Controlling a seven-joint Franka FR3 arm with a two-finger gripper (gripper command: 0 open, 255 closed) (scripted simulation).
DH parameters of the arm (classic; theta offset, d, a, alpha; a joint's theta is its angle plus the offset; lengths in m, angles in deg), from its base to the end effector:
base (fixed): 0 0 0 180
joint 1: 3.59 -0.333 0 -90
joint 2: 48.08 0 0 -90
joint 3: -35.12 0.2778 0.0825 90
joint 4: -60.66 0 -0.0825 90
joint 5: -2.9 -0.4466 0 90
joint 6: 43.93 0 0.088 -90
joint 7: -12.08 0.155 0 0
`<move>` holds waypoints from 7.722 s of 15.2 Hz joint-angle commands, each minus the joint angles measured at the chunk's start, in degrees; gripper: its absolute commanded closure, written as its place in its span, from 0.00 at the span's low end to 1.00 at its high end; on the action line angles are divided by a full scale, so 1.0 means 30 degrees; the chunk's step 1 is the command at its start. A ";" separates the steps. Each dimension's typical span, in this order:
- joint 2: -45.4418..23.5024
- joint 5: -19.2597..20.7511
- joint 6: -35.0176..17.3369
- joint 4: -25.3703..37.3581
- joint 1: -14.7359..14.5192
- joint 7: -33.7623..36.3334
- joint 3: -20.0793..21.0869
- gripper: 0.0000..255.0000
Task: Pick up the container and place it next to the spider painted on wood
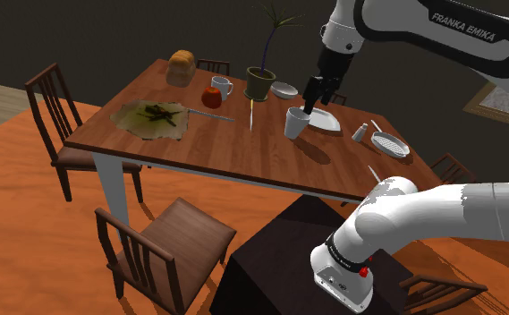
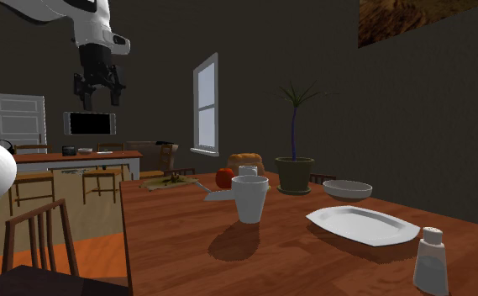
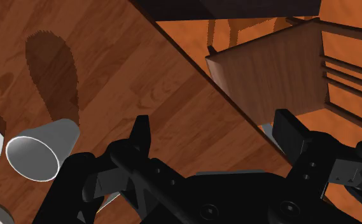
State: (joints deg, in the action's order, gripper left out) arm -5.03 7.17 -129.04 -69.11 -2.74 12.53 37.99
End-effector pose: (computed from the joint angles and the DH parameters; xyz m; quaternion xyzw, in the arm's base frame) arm 0.3955 0.0037 0.5433 0.9984 0.0041 -0.0135 0.0544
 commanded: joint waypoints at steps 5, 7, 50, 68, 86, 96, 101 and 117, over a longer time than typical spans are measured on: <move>-0.1307 0.0731 -0.1727 -0.0338 0.0447 -0.1287 -0.1351 0.00; -0.2096 0.1035 -0.2586 -0.0362 0.0660 -0.1917 -0.2014 0.00; -1.9386 -0.2558 -1.1594 0.7443 0.3629 -1.1636 -0.8115 1.00; -1.8544 -0.2191 -0.9523 0.8731 0.3541 -1.1456 -0.8222 1.00; -1.7827 -0.1886 -0.5113 1.2475 0.3540 -1.1378 -0.8328 1.00; -1.8088 -0.1981 -0.2451 1.5385 0.3681 -1.1502 -0.8387 1.00; -1.8264 -0.2009 -0.2072 1.5916 0.3218 -1.0714 -0.8078 1.00; -2.1520 -0.2545 -0.2690 1.8381 -0.0244 -0.4822 -0.5755 1.00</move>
State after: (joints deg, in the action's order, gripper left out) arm -68.29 -0.26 -137.37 -15.56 -2.83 -3.16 20.29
